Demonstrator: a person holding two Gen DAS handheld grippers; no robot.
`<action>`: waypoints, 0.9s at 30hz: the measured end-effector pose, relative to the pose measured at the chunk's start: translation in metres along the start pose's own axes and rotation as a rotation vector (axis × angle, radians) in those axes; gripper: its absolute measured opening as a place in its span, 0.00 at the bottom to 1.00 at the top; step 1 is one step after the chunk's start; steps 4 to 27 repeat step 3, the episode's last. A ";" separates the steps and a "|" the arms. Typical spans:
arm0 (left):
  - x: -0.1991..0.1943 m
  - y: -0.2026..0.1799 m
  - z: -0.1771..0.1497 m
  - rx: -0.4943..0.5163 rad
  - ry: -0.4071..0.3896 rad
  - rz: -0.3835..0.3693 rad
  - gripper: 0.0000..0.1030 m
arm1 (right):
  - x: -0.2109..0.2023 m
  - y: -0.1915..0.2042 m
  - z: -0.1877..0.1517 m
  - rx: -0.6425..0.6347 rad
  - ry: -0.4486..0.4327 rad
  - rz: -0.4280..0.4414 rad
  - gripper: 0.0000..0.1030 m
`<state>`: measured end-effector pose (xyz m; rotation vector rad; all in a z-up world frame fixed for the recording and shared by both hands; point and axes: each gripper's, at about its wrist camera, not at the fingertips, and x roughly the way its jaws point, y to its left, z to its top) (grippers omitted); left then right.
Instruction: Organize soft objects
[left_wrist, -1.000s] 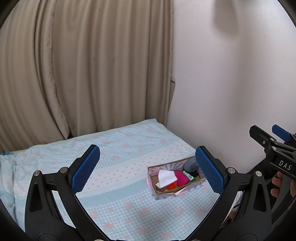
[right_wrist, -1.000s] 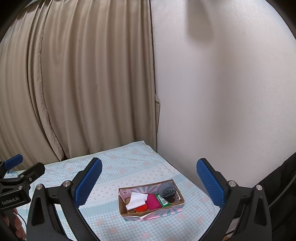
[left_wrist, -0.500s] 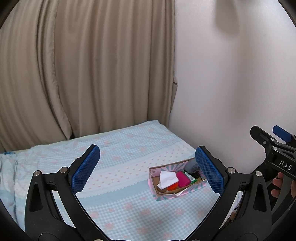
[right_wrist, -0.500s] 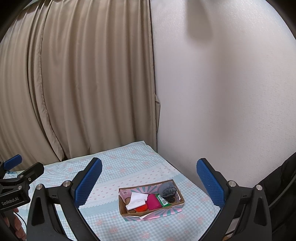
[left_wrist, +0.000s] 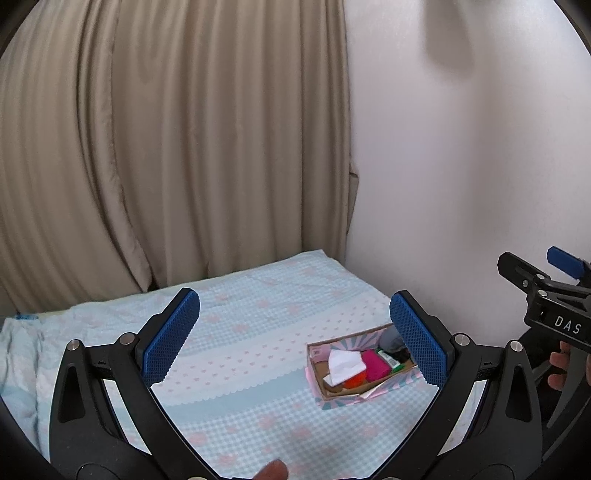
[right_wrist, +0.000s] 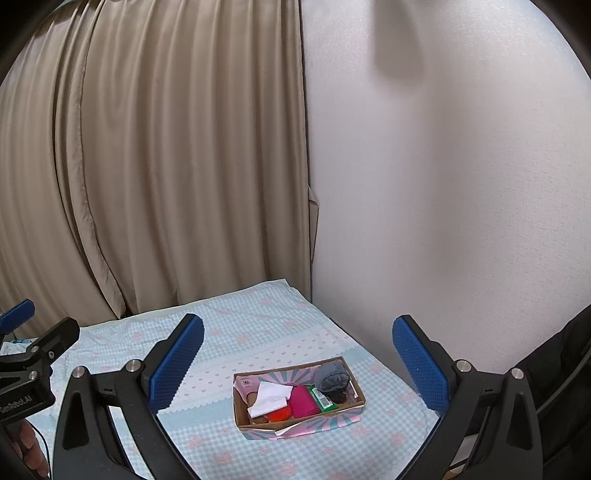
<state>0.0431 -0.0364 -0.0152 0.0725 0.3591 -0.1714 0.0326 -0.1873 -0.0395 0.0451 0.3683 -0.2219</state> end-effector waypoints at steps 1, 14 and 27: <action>0.002 0.000 -0.001 0.001 0.000 -0.006 1.00 | 0.002 0.000 0.000 -0.001 0.004 -0.001 0.99; 0.008 -0.001 -0.005 0.004 0.003 -0.012 1.00 | 0.007 0.000 -0.002 -0.002 0.015 -0.003 0.99; 0.008 -0.001 -0.005 0.004 0.003 -0.012 1.00 | 0.007 0.000 -0.002 -0.002 0.015 -0.003 0.99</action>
